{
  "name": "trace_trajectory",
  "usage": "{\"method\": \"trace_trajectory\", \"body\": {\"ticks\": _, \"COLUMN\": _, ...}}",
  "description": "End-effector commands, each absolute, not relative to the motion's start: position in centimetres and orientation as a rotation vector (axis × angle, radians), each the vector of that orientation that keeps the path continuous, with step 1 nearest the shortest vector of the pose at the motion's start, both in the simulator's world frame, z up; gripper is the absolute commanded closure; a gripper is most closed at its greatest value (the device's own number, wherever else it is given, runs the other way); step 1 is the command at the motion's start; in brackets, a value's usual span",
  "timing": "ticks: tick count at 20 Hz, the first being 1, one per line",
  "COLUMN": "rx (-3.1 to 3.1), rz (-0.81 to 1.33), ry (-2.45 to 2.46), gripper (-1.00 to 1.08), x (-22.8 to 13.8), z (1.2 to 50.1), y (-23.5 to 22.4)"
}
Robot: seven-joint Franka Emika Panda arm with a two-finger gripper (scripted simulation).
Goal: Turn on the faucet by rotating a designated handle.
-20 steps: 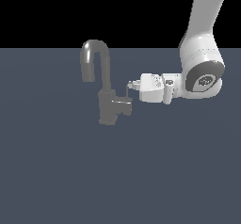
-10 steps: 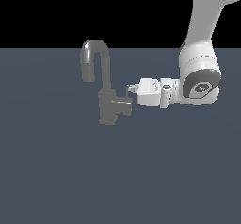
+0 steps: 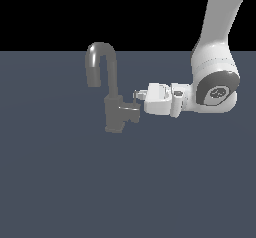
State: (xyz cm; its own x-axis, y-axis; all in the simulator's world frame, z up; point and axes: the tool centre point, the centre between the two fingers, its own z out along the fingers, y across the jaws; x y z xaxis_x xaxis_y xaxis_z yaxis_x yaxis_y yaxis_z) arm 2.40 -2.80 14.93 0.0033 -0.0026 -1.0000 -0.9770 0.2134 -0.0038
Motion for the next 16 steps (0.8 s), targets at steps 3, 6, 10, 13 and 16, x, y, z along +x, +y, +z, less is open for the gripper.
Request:
{"method": "trace_trajectory", "body": {"ticks": 3, "rx": -1.053, "rz": 1.049, "ry": 1.301, "gripper": 1.08, "x": 0.9, "z": 15.3, "y": -2.5}}
{"method": "trace_trajectory", "body": {"ticks": 6, "rx": -1.053, "rz": 1.049, "ry": 1.301, "gripper": 1.08, "x": 0.0, "z": 15.5, "y": -2.3}}
{"method": "trace_trajectory", "body": {"ticks": 10, "rx": -1.057, "rz": 1.033, "ry": 1.298, "gripper": 1.08, "x": 0.2, "z": 15.9, "y": -2.3}}
{"method": "trace_trajectory", "body": {"ticks": 13, "rx": -1.056, "rz": 1.036, "ry": 1.298, "gripper": 1.08, "x": -1.0, "z": 15.2, "y": -2.0}}
{"method": "trace_trajectory", "body": {"ticks": 16, "rx": -1.055, "rz": 1.04, "ry": 1.299, "gripper": 1.08, "x": -2.2, "z": 14.4, "y": -1.8}}
